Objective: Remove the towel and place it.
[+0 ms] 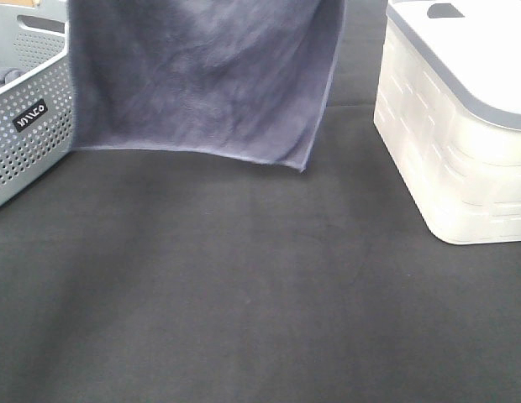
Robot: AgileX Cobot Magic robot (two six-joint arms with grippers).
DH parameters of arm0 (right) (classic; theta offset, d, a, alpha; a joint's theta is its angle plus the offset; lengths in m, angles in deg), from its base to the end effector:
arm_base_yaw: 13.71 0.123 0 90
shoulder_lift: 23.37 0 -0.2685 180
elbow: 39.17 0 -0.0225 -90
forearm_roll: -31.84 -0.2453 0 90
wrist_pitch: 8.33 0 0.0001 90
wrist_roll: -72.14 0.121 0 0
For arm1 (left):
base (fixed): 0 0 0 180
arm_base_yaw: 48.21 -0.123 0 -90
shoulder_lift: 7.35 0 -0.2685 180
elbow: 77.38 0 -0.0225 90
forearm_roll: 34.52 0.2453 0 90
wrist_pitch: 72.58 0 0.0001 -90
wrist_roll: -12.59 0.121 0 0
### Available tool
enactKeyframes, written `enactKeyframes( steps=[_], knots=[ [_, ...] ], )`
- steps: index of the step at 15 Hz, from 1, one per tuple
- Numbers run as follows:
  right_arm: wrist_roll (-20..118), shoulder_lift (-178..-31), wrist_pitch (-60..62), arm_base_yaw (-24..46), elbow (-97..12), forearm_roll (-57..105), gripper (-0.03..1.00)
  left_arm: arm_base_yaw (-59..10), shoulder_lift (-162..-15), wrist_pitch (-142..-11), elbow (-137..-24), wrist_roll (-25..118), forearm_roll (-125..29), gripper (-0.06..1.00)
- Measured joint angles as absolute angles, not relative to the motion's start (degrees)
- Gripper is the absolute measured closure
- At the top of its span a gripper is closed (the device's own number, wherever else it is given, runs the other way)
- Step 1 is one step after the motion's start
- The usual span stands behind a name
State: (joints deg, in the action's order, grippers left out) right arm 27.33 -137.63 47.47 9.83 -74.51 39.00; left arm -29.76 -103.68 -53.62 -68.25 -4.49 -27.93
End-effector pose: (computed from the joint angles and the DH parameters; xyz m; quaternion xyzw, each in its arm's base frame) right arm 0.4015 0.1613 0.3526 -0.5278 0.7551 -0.1310 0.3663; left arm 0.3711 -0.1286 0.3532 0.0590 0.6834 -0.1963 0.7007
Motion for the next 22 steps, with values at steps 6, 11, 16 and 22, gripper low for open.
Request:
enactKeyframes(
  steps=[6, 11, 16, 22],
  knots=[
    [37.0, -142.8, 30.4, 9.8, -74.5, 47.5, 0.95, -36.5, -117.5, -44.3, -74.4, -13.0, -22.1, 0.94],
    [42.3, -148.6, 17.7, 9.8, -74.5, 53.3, 0.95, -43.3, -129.6, -32.6, -88.4, -33.9, 2.3, 0.94],
    [43.4, -147.1, 20.0, 9.8, -67.5, 51.4, 0.95, -43.2, -128.5, -30.6, -77.3, -37.3, 14.1, 0.94],
    [37.9, -137.6, 11.6, 10.0, -37.3, 41.4, 0.95, -42.7, -119.1, -27.4, -50.0, -23.4, 11.3, 0.94]
  ],
)
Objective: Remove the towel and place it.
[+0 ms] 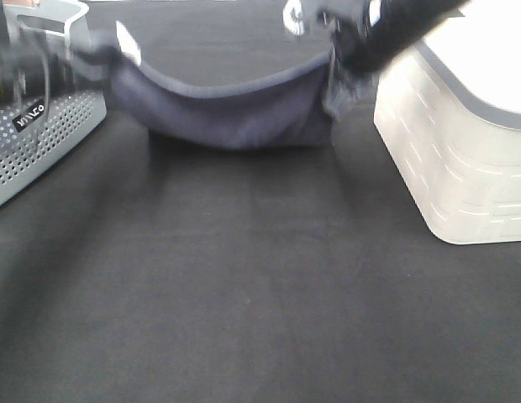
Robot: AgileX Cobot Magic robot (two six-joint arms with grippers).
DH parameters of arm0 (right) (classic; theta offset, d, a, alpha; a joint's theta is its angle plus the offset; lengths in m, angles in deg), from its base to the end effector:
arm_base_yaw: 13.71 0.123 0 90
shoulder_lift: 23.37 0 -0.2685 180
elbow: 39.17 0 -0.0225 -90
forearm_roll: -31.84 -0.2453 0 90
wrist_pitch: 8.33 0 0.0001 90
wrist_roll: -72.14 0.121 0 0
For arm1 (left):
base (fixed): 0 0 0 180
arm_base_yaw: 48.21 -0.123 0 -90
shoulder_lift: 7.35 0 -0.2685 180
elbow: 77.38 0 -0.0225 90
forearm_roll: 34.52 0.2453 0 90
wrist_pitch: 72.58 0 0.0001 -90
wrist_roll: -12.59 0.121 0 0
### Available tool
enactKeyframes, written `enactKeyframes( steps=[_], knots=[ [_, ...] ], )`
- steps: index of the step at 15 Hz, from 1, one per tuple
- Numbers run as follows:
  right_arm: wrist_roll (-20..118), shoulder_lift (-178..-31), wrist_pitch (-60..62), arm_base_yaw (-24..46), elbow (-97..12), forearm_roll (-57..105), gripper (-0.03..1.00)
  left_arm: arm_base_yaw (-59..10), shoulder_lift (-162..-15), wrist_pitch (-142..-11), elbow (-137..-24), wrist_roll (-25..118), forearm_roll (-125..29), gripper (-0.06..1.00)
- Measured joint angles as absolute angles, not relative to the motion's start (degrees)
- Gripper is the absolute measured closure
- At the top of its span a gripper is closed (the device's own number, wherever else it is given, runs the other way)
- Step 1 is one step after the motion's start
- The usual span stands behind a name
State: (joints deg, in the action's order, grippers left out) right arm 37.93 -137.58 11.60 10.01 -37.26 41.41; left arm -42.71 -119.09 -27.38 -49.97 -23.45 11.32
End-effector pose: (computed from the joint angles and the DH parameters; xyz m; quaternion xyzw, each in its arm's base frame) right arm 0.3913 0.1644 0.1934 -0.5018 0.7785 -0.0896 0.3662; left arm 0.3703 -0.0975 0.1761 0.1981 0.7521 -0.2367 0.5824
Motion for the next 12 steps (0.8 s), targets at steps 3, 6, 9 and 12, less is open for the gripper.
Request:
enactKeyframes(
  steps=[3, 6, 9, 12],
  knots=[
    [35.1, -136.9, 10.3, 13.5, -28.0, 40.5, 0.95, -42.7, -118.5, -24.7, -40.9, -22.2, 10.4, 0.94],
    [34.2, -136.9, 8.2, 16.4, -21.7, 40.3, 0.95, -42.7, -118.4, -23.9, -33.2, -21.2, 9.7, 0.94],
    [33.4, -137.0, 7.8, 16.4, -17.4, 40.0, 0.95, -42.7, -118.4, -23.2, -29.0, -21.0, 8.7, 0.94],
    [29.2, -138.7, 6.5, 16.4, -14.6, 40.0, 0.95, -42.7, -118.4, -23.6, -26.8, -21.0, 8.3, 0.94]
  ],
)
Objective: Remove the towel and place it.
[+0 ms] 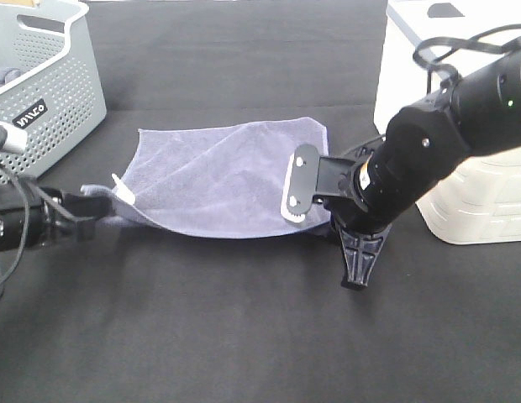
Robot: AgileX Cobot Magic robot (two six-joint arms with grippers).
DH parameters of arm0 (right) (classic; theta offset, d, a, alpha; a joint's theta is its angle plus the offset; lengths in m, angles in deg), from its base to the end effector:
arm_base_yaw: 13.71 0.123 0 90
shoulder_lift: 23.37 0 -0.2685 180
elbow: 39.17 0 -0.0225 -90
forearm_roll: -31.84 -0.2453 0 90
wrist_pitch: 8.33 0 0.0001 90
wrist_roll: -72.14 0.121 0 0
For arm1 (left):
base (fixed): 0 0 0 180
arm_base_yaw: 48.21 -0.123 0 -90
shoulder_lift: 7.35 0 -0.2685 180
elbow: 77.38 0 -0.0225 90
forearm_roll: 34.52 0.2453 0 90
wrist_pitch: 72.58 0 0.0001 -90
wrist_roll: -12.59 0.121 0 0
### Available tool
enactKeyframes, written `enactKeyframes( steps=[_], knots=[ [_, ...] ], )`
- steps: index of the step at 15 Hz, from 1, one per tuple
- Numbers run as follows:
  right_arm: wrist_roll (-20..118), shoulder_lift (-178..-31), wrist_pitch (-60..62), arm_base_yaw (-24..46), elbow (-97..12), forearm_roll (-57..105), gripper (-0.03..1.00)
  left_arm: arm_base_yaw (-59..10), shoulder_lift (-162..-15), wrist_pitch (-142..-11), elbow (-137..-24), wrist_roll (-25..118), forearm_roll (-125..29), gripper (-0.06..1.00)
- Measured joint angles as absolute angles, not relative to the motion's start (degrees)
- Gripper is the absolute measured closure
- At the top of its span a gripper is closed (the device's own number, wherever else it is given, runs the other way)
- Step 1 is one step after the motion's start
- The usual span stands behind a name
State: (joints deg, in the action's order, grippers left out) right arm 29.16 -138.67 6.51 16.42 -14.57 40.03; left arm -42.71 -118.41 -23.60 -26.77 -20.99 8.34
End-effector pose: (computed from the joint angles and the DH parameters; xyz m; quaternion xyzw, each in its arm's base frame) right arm 0.2978 0.1677 0.0833 -0.6306 0.7441 -0.0571 0.2130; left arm 0.2762 -0.0889 0.0934 0.1539 0.8372 -0.2635 0.4539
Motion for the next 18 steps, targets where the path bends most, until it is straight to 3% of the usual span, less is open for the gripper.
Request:
enactKeyframes(
  steps=[2, 3, 4, 6, 7, 8, 9, 10, 13, 14, 18],
  knots=[
    [27.0, -138.9, 5.6, 16.4, -14.5, 40.0, 0.95, -42.7, -118.4, -23.7, -26.0, -21.0, 8.3, 0.94],
    [25.6, -138.9, 5.0, 16.4, -14.5, 40.0, 0.90, -42.7, -118.4, -23.7, -26.0, -21.0, 8.3, 0.94],
    [24.6, -138.9, 4.9, 16.4, -14.4, 39.9, 0.79, -42.7, -118.4, -23.7, -26.0, -21.0, 8.3, 0.89],
    [23.6, -138.9, 4.9, 16.4, -14.4, 39.8, 0.52, -42.7, -118.4, -23.7, -26.0, -21.7, 8.3, 0.65],
    [23.5, -138.9, 4.9, 16.4, -14.4, 39.7, 0.45, -42.7, -118.4, -23.7, -26.0, -22.1, 8.3, 0.48],
    [23.5, -138.9, 5.4, 16.4, -14.4, 39.6, 0.42, -42.7, -118.4, -23.7, -26.0, -22.2, 8.3, 0.32],
    [23.5, -138.9, 5.4, 16.4, -14.4, 39.6, 0.42, -42.7, -118.4, -23.7, -26.0, -22.2, 8.3, 0.32],
    [23.5, -136.5, 10.3, 16.4, -14.4, 39.1, 0.39, -42.7, -117.3, -24.6, -26.0, -23.6, 9.2, 0.16],
    [23.5, -131.7, 14.8, 16.4, -14.4, 36.9, 0.39, -42.7, -113.8, -28.7, -25.9, -26.7, 9.8, 0.14],
    [23.5, -126.9, 18.3, 16.4, -14.4, 35.5, 0.39, -42.7, -107.9, -35.7, -25.8, -31.3, 11.5, 0.13],
    [23.7, -118.5, 16.4, 16.4, -14.3, 35.2, 0.39, -42.7, -95.0, -46.1, -27.1, -41.4, 15.8, 0.13]
  ],
)
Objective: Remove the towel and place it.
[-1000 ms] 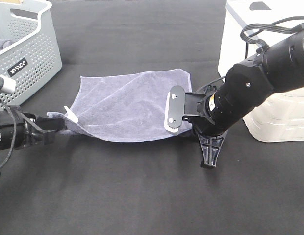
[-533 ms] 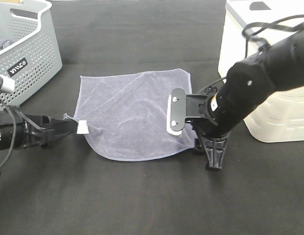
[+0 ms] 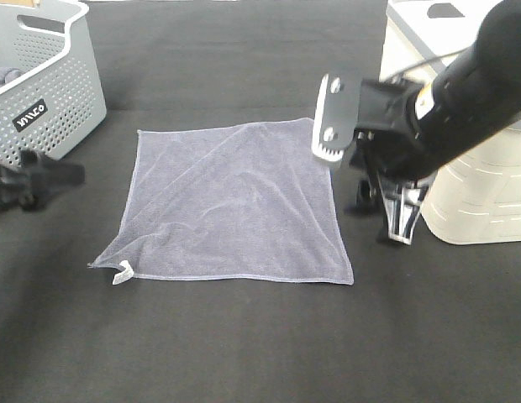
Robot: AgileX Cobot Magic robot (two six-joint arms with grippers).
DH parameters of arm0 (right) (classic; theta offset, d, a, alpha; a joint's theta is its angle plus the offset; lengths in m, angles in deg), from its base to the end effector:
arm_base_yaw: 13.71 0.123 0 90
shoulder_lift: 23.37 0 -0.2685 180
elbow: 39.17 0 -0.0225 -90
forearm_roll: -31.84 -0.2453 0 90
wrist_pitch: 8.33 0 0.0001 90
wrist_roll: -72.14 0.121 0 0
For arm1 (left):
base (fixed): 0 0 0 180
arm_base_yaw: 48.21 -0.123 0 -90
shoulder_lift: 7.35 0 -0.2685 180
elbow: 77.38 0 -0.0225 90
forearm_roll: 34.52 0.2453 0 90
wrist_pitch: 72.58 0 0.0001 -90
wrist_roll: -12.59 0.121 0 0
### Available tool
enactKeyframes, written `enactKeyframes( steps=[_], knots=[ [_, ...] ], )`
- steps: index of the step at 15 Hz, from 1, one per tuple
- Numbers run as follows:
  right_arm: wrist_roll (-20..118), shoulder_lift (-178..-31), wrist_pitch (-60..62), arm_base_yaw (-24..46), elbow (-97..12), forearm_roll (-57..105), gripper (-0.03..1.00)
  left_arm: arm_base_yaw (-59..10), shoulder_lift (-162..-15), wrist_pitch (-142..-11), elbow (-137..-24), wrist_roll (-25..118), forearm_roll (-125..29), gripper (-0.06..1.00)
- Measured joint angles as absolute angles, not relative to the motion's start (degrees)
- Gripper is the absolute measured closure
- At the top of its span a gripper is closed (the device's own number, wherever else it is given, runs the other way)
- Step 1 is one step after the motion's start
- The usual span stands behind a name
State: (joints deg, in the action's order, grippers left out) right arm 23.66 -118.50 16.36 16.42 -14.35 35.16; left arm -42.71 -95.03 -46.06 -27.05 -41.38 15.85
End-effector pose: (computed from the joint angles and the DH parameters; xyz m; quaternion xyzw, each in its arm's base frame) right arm 0.2763 0.1570 0.1888 -0.6198 0.7234 -0.0677 0.2966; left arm 0.2628 -0.0670 0.1665 0.0775 0.8551 -0.2029 0.4707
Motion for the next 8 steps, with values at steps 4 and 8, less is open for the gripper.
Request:
enactKeyframes(
  steps=[4, 8],
  knots=[
    [27.7, -111.2, -1.5, 16.4, -14.3, 35.1, 0.39, -42.7, -89.6, -55.0, -42.7, -51.7, 27.5, 0.16],
    [36.1, -110.0, -14.2, 13.2, -16.8, 29.1, 0.39, -42.7, -89.8, -72.2, -56.0, -59.1, 35.7, 0.16]
  ],
)
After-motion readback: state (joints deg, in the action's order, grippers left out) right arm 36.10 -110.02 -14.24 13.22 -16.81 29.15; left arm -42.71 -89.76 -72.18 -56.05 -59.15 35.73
